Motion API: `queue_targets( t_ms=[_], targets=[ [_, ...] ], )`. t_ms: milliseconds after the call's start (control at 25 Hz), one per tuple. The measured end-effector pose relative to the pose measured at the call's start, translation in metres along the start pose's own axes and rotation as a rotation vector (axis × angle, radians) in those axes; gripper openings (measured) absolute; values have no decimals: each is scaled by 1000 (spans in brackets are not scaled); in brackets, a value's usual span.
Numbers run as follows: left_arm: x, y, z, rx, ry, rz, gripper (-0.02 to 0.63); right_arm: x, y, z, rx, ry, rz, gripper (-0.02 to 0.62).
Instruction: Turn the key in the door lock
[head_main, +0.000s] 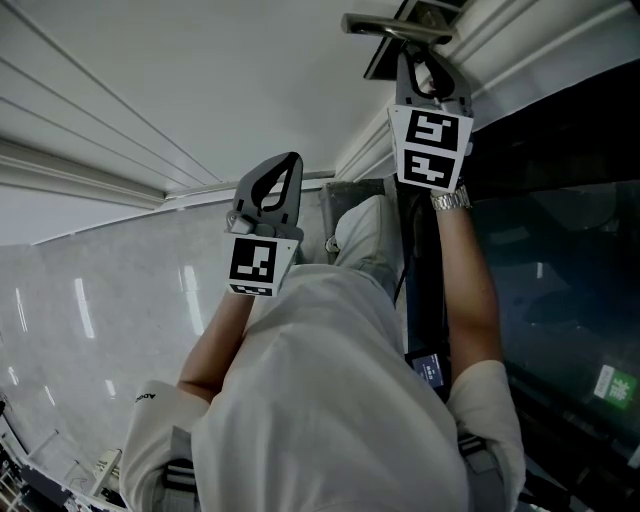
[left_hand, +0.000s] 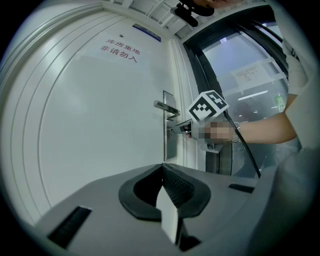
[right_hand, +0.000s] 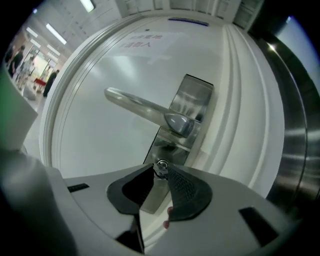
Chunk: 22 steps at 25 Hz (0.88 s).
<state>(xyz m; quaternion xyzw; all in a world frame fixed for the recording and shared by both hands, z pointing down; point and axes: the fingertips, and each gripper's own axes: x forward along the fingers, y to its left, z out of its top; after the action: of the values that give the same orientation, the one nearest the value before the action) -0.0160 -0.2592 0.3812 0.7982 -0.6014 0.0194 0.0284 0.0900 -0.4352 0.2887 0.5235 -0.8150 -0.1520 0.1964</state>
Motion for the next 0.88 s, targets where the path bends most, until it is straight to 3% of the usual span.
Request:
queue_targets(
  t_ms=[120, 360, 480, 520, 560, 720, 880],
  targets=[
    [-1, 0, 0, 2, 0, -2, 9, 0, -3, -1, 103, 2, 17, 91],
    [-2, 0, -2, 1, 4, 2, 9, 1, -3, -2, 149, 13, 33, 91],
    [-3, -1, -1, 2, 4, 1, 9, 1, -5, -3, 302, 13, 77, 83],
    [-3, -1, -1, 3, 4, 1, 9, 1, -6, -3, 363, 13, 88, 12],
    [-3, 0, -1, 3, 4, 1, 9, 1, -7, -3, 394, 14, 88, 12],
    [-5, 2, -2, 3, 5, 7, 9, 1, -6, -4, 360, 9, 56, 12],
    [-7, 4, -2, 1, 8, 14, 9, 1, -8, -4, 485, 13, 96, 12]
  ],
)
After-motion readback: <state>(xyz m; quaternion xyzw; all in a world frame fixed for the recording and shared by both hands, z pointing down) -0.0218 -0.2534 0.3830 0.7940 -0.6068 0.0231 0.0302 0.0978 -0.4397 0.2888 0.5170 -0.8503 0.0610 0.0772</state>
